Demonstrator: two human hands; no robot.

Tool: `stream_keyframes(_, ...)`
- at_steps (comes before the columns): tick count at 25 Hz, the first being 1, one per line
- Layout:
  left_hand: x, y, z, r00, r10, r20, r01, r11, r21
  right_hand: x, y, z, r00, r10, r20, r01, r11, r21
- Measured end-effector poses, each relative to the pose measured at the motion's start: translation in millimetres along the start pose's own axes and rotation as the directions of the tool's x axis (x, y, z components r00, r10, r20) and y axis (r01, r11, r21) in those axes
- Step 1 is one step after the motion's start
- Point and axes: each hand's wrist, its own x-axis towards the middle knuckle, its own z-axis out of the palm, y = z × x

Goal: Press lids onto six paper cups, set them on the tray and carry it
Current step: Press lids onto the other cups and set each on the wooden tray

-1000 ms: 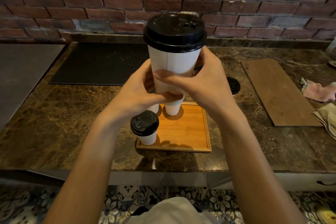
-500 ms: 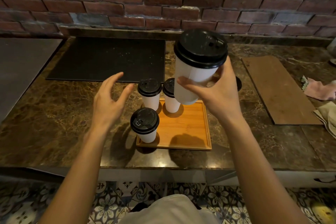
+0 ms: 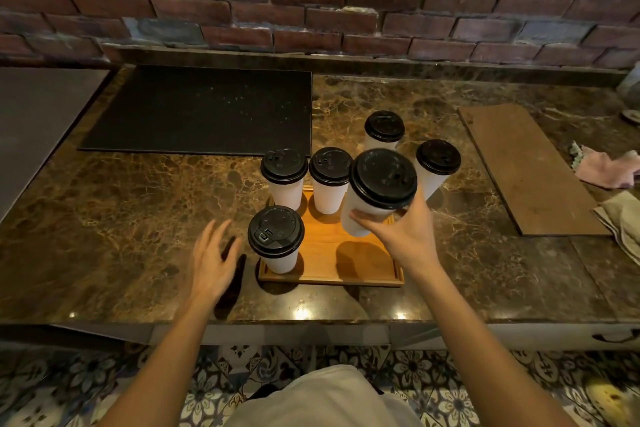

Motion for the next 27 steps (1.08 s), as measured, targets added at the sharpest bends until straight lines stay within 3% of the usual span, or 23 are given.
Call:
stream_keyframes(5,-5,-30,29,0.987,-0.043,0.158,0.007,0.976,0.219,-15,43,16,0.987,0.159,0.0,-0.159,0.986,-0.05)
stream_keyframes(9,-13,-43,46,0.992,-0.016,0.128,-0.036,0.918,0.396,-25,62,30,0.976,0.219,0.004,-0.217,0.971,-0.099)
stream_keyframes(17,-15,-46,54,0.999,0.054,0.001,-0.05,0.908,0.415,-31,69,37,0.965,0.26,0.033,-0.257,0.963,-0.079)
stream_keyframes(27,-14,-45,55,0.997,0.069,-0.042,-0.048,0.927,0.373,-38,68,59,0.951,0.289,0.107,-0.27,0.95,-0.159)
